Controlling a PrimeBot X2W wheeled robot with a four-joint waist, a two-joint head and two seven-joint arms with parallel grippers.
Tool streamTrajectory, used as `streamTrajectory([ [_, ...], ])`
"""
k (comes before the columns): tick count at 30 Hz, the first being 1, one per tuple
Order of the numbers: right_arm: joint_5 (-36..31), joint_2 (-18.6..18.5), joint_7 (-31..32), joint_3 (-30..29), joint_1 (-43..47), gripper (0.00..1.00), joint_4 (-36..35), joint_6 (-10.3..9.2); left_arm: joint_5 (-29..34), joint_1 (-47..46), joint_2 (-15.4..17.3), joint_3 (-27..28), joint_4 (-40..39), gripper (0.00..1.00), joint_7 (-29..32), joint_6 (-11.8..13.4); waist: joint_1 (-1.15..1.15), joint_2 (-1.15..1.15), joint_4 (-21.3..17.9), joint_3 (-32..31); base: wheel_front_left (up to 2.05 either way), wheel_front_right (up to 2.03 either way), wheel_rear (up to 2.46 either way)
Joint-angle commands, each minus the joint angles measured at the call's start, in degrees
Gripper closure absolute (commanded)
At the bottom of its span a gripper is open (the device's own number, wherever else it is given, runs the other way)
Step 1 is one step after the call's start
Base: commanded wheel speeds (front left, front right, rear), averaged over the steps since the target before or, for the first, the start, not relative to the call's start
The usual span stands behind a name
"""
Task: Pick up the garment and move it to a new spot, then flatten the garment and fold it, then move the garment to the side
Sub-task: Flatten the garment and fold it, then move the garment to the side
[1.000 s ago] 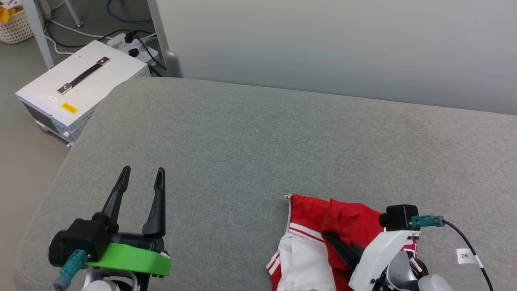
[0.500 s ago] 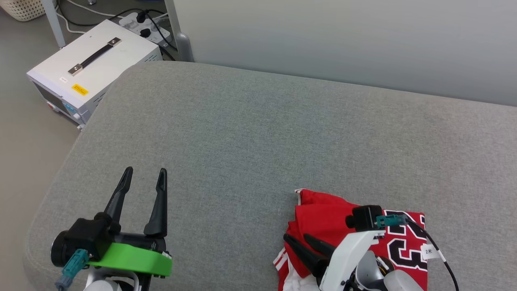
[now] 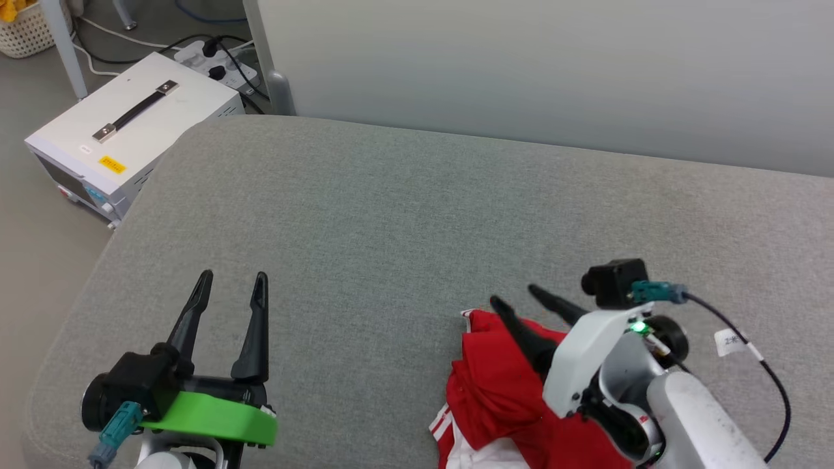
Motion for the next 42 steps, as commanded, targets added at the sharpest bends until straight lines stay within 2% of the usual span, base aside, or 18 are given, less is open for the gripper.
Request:
streamTrajectory([
  [1,-1.57,-1.21,-0.85,-1.74,-1.30,0.00,-1.30,-0.03,-0.03,-0.12,-0.31,-0.05,-0.17,0.00,-0.33,-0.16,0.00,0.64,-0.88,-0.15,0.00,0.00,0.00],
  [6,-9.14,-7.67,-3.83,-4.43,-3.98,0.00,-4.25,-0.03,-0.56,-0.54,-0.01,-0.67,-0.55,0.00,-0.33,-0.16,0.00,0.64,-1.99,0.44,0.00,0.00,0.00],
  [11,-15.14,-14.10,-9.46,-6.96,-4.84,0.00,-5.17,-0.03,-0.85,-0.79,-0.01,-0.63,-0.56,0.00,-0.33,-0.16,0.00,0.64,-2.91,1.00,0.00,0.00,0.00],
  [15,-17.62,-15.74,-13.99,-11.11,-2.72,0.00,-6.09,-0.03,-1.17,-0.73,-0.03,-1.10,-0.34,0.00,-0.33,-0.16,0.00,0.64,-3.40,1.38,0.00,0.00,0.00],
  [19,-18.87,-14.59,-17.95,-16.93,1.26,0.00,-7.66,-0.03,-1.85,-0.81,-0.34,-1.29,-0.17,0.00,-0.33,-0.16,0.00,0.64,-3.70,1.75,0.00,0.00,0.00],
  [22,-19.53,-12.21,-20.83,-21.81,4.59,0.00,-9.06,-0.03,-2.41,-0.94,-0.63,-1.64,-0.04,0.00,-0.33,-0.16,0.00,0.64,-3.70,1.93,0.00,0.00,0.00],
  [26,-20.89,-8.40,-23.19,-25.44,9.06,0.00,-11.30,-0.03,-3.16,-0.78,-1.19,-1.79,0.11,0.00,-0.33,-0.16,0.00,0.64,-3.76,2.01,0.00,0.00,0.00],
  [32,-22.16,-4.06,-23.97,-26.86,12.85,0.00,-13.41,-0.03,-2.94,-0.17,-1.56,-2.09,0.39,0.00,-0.33,-0.16,0.00,0.64,-4.04,1.67,0.00,0.00,0.00],
  [42,-21.52,-3.36,-21.49,-26.90,14.04,0.00,-13.97,-0.03,-2.59,-0.07,-1.53,-2.91,0.78,0.00,-0.33,-0.16,0.00,0.64,-3.75,1.70,0.00,0.00,0.00],
])
